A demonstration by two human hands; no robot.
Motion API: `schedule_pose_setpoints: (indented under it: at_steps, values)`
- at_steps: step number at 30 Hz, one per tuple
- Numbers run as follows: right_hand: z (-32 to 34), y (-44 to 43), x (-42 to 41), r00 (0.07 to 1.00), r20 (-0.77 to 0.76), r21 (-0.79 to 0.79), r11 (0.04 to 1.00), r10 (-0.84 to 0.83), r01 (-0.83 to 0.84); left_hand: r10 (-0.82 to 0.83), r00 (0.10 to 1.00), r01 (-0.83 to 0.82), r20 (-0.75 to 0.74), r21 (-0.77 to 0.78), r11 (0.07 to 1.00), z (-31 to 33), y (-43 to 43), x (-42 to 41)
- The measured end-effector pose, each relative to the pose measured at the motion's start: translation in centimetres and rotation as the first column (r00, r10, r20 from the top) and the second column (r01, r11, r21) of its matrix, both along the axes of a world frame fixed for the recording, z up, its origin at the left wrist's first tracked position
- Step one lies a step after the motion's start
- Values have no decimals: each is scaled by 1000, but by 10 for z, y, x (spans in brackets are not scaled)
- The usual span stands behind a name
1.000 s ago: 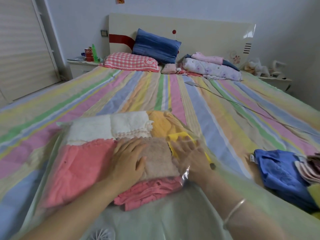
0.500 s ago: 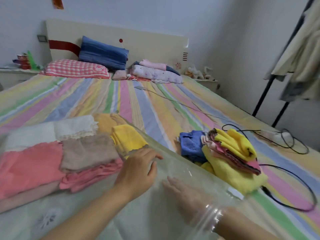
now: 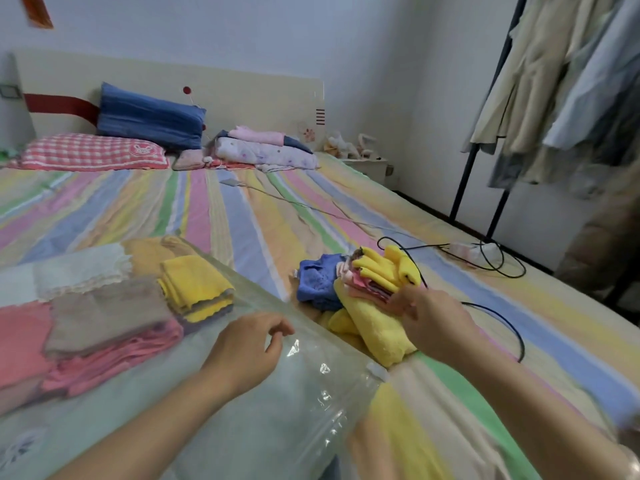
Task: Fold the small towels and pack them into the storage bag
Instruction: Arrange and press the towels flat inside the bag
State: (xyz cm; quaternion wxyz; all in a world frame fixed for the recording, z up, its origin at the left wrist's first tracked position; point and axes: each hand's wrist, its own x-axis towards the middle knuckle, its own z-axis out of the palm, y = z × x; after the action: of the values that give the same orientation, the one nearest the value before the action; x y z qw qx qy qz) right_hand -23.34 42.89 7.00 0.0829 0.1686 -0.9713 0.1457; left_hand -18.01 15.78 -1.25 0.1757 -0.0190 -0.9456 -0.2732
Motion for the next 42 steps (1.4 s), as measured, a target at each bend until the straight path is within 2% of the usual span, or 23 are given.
schedule_pose_setpoints:
  at_steps: [2, 5, 9, 12, 14, 18, 21, 23, 26, 29, 33, 35, 39, 42]
  values:
    - [-14, 4, -25, 988, -148, 80, 996, -36, 48, 6, 1000, -6, 10, 14, 1000, 0, 2, 0]
    - [-21, 4, -52, 949, -294, 277, 961, 113, -28, 14, 1000, -15, 23, 16, 1000, 1, 5, -1]
    - [-18, 1, -83, 946, -237, 509, 858, 221, -73, 14, 999, -14, 39, 21, 1000, -1, 4, -2]
    - [-20, 0, -96, 967, -165, 609, 792, 193, -54, 24, 997, -26, 76, 21, 999, -1, 4, -3]
    - [-21, 0, -98, 971, -189, 645, 764, 148, 9, 22, 995, -24, 95, 25, 999, 0, 5, -4]
    - [-19, 11, -106, 967, -246, 549, 831, 65, 84, 11, 993, -16, 116, 41, 999, 4, 8, -5]
    - [-17, 16, -109, 926, -378, 320, 941, 20, 110, 4, 993, -12, 121, 68, 998, 8, 13, -5]
    - [-9, 12, -106, 874, -486, 161, 984, 11, 77, 5, 993, -17, 117, 95, 995, 12, 16, -5]
    - [14, -9, -93, 812, -580, 60, 998, 62, -33, -17, 994, -2, 106, 170, 985, 16, 22, -5]
    - [39, -36, -75, 771, -620, 48, 988, 147, -150, -25, 998, 8, 60, 262, 965, 24, 27, -2]
    - [58, -76, -48, 718, -648, 38, 953, 254, -302, 102, 978, -52, -182, 264, 963, 43, 13, 5]
    - [60, -93, -36, 711, -636, 4, 923, 299, -384, 175, 952, -90, -251, 319, 944, 57, -4, 13]
    - [44, -118, 5, 672, -656, -92, 848, 343, -522, 239, 935, -154, -264, 306, 940, 70, -46, 46]
    - [10, -131, 54, 614, -608, -60, 741, 504, -668, 183, 964, -144, -194, 195, 970, 57, -76, 86]
